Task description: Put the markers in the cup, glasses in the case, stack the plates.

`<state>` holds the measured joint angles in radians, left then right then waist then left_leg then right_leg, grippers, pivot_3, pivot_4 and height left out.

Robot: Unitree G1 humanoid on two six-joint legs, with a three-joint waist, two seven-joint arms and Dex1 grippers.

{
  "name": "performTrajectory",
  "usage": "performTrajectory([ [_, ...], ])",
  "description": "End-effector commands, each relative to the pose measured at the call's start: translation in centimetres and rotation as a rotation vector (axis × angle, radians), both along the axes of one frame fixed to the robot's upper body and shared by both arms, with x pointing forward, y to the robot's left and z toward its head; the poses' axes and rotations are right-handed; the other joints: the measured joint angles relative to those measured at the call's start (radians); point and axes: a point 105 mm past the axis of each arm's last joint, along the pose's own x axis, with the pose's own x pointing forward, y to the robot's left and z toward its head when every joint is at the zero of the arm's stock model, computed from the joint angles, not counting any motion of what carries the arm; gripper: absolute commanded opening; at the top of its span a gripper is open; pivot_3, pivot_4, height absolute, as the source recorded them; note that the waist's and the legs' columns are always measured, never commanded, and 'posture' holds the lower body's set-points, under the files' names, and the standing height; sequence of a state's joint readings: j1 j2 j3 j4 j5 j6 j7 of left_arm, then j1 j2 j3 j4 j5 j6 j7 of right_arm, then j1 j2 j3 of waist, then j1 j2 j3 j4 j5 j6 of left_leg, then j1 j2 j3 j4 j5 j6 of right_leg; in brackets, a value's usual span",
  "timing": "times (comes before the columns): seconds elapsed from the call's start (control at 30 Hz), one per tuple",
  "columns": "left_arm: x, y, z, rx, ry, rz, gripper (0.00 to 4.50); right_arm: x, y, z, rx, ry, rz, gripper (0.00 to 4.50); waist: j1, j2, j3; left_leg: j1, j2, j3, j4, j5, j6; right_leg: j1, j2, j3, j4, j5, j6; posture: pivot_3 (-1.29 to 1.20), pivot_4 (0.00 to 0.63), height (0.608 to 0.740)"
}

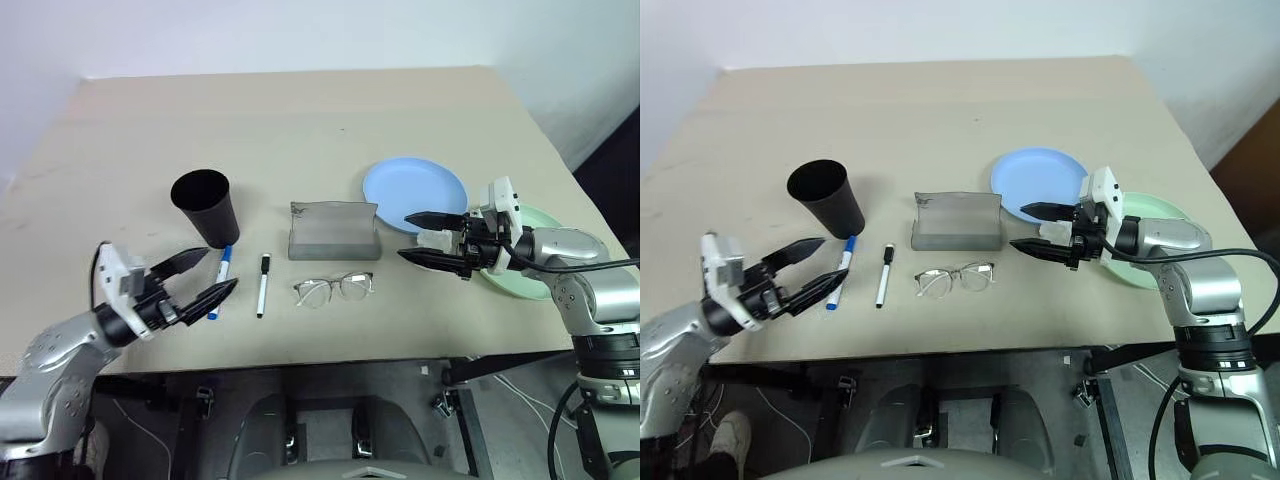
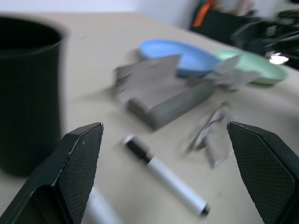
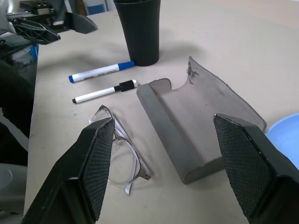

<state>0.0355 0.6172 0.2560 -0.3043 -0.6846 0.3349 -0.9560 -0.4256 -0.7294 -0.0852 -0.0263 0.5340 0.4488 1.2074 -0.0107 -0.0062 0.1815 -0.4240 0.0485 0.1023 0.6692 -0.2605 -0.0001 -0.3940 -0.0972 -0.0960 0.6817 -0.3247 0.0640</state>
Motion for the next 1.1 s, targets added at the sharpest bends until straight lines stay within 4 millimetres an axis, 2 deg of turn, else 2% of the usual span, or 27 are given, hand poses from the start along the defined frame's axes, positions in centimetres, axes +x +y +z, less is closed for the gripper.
performTrajectory([
  [0.03, 0.5, -1.0, -0.1, 0.009, -0.028, -0.049, 4.45, -0.5, -0.1, 0.9, -0.014, -0.047, 0.013, 3.54, -0.002, 0.000, 0.000, 0.000, 0.000, 0.000, 0.000, 0.000, 0.000, 0.000, 0.000, 0.000, 0.000, 0.000, 0.000, 0.00, 0.150, 0.701],
  [0.23, 1.2, -2.5, -0.6, -0.001, -0.031, -0.097, 4.45, -0.6, -0.6, 0.4, -0.038, -0.051, -0.018, 3.54, -0.001, 0.000, 0.000, 0.000, 0.001, 0.000, 0.000, 0.000, 0.000, 0.000, 0.001, 0.000, 0.000, 0.000, 0.000, 0.00, 0.150, 0.701],
  [0.4, 1.4, -2.9, -0.7, 0.004, -0.029, -0.121, 4.45, -0.7, -1.0, 1.0, -0.016, -0.051, -0.041, 3.54, 0.000, 0.000, 0.000, 0.000, 0.001, 0.000, 0.000, 0.000, 0.000, 0.000, 0.001, 0.000, 0.001, 0.000, 0.000, 0.00, 0.150, 0.701],
  [0.53, 1.8, -3.8, -0.7, 0.018, -0.052, -0.127, 4.45, -0.8, -2.0, 1.3, 0.029, -0.035, -0.111, 3.54, 0.002, 0.000, 0.000, 0.000, 0.000, 0.000, 0.000, 0.001, -0.001, 0.000, 0.001, 0.000, 0.001, 0.000, 0.000, 0.00, 0.150, 0.701],
  [0.73, 2.8, -5.8, -0.7, 0.035, -0.069, -0.142, 4.45, -0.2, -3.8, 1.4, 0.003, -0.042, -0.218, 3.54, 0.001, 0.000, 0.000, 0.000, 0.000, 0.000, 0.000, 0.001, 0.000, 0.001, 0.001, 0.000, 0.001, 0.001, 0.001, 0.00, 0.150, 0.701],
  [0.9, 3.6, -7.1, 1.0, 0.019, -0.113, -0.173, 4.45, 0.0, -5.1, 2.1, 0.011, -0.061, -0.286, 3.54, 0.001, -0.001, 0.000, 0.001, 0.001, 0.000, 0.000, 0.002, -0.001, 0.000, 0.001, 0.000, 0.001, 0.001, 0.001, 0.00, 0.150, 0.701],
  [1.1, 4.7, -8.2, 2.3, 0.019, -0.138, -0.184, 4.45, 0.5, -6.4, 2.1, -0.004, -0.029, -0.408, 3.54, 0.002, -0.001, 0.000, 0.001, 0.000, 0.000, 0.000, 0.002, 0.000, 0.001, 0.001, 0.000, 0.001, 0.001, 0.002, 0.00, 0.150, 0.701],
])
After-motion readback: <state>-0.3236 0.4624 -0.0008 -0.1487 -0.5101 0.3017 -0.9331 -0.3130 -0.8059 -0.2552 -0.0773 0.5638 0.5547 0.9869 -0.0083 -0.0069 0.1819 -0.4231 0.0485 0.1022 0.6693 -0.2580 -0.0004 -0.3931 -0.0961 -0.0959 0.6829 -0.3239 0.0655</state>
